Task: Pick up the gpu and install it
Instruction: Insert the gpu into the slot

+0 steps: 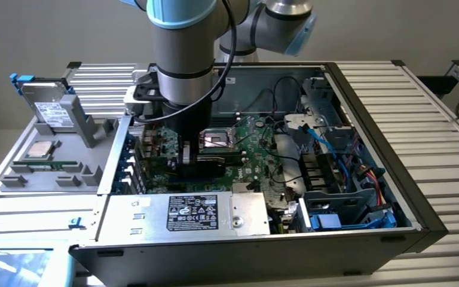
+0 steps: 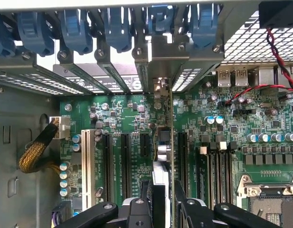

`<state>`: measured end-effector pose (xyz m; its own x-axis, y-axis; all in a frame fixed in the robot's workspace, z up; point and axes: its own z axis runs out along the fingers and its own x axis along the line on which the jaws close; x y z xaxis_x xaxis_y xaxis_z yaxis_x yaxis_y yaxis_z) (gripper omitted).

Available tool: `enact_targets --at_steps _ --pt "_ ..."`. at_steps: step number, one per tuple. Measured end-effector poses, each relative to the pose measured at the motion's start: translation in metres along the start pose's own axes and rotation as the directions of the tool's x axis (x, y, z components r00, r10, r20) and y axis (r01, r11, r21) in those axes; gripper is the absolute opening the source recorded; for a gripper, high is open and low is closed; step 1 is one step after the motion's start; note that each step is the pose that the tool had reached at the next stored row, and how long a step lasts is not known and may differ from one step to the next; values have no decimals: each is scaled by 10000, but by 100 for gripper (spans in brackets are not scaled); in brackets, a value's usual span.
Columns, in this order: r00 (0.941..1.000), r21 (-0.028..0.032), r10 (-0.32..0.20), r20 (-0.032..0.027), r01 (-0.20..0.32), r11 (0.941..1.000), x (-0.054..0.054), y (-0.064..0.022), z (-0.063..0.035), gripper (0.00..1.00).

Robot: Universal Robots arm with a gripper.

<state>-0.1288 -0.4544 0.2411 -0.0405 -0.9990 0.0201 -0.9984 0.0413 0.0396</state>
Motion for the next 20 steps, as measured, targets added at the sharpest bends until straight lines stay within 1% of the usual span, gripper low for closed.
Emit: enact_targets --at_steps 8,12,20 --pt "10000 2 -19 -2 19 10000 0 -7 4 28" --pt "9999 5 -104 7 104 9999 16 -8 7 28" --pt "9999 3 -143 1 143 9999 17 -8 6 28"
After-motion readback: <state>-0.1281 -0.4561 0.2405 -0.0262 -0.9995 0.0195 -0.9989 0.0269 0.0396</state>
